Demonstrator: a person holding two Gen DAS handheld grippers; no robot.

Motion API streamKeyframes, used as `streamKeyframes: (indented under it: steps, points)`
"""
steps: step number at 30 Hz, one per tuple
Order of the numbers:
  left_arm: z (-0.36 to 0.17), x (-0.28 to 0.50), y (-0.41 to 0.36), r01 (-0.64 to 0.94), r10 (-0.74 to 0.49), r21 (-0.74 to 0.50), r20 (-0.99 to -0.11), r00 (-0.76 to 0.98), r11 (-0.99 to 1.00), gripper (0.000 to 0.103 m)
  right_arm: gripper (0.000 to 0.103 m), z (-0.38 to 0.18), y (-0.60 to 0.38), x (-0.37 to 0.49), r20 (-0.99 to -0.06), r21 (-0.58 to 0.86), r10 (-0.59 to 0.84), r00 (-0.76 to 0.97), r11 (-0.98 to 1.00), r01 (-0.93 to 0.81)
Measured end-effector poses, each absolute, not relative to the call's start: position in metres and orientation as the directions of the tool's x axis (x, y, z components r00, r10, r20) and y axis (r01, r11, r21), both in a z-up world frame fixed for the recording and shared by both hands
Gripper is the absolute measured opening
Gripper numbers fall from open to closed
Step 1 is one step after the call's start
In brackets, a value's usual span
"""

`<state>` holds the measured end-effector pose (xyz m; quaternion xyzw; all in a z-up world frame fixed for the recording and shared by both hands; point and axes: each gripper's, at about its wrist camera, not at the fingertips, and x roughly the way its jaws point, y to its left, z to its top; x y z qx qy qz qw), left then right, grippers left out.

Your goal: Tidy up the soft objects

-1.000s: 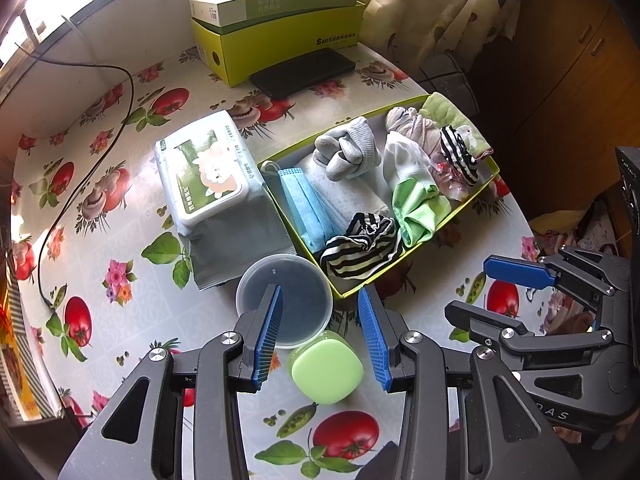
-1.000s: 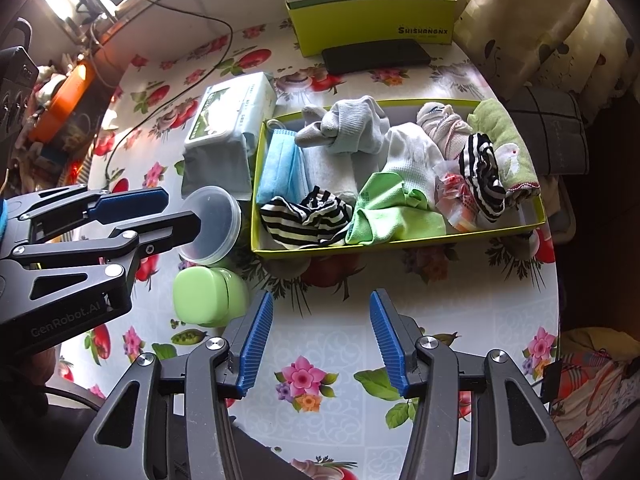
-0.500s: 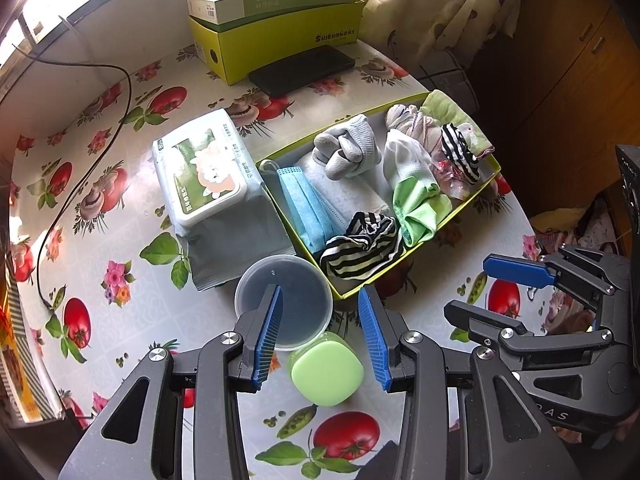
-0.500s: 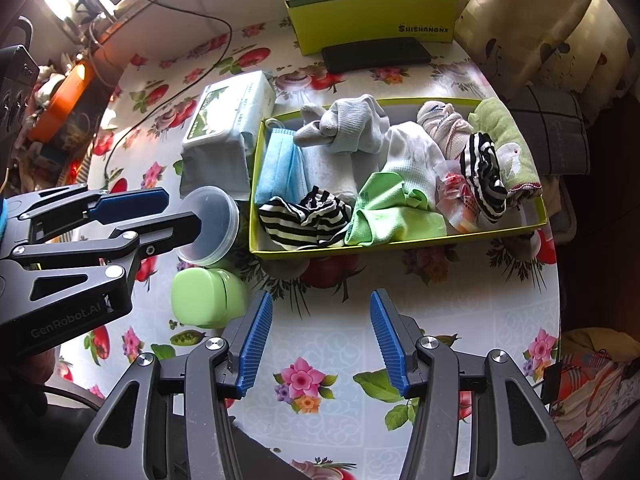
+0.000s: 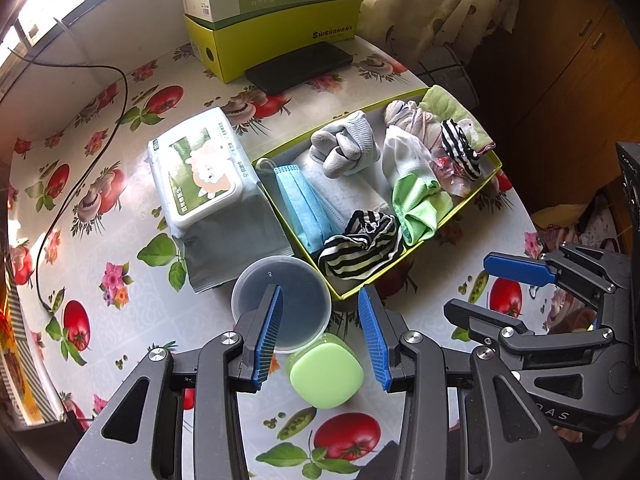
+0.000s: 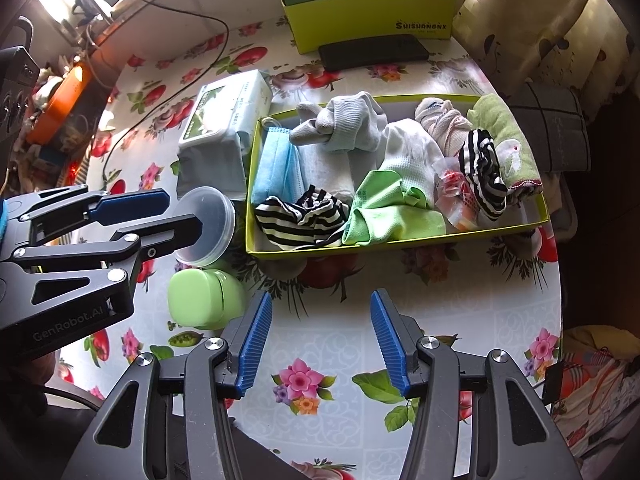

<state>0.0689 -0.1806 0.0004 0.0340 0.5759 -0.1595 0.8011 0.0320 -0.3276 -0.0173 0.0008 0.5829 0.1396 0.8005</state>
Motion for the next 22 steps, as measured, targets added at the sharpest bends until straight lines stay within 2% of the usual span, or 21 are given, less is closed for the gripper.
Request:
streamKeyframes:
  steps: [22]
  points:
    - [-0.0015, 0.0739, -0.1886, 0.318, -0.206, -0.115, -0.940, 0.271, 0.941, 0.041, 0.052, -0.0195, -0.3305, 0.0327, -0.933, 0.166, 0.227, 0.279, 0.960, -0.227]
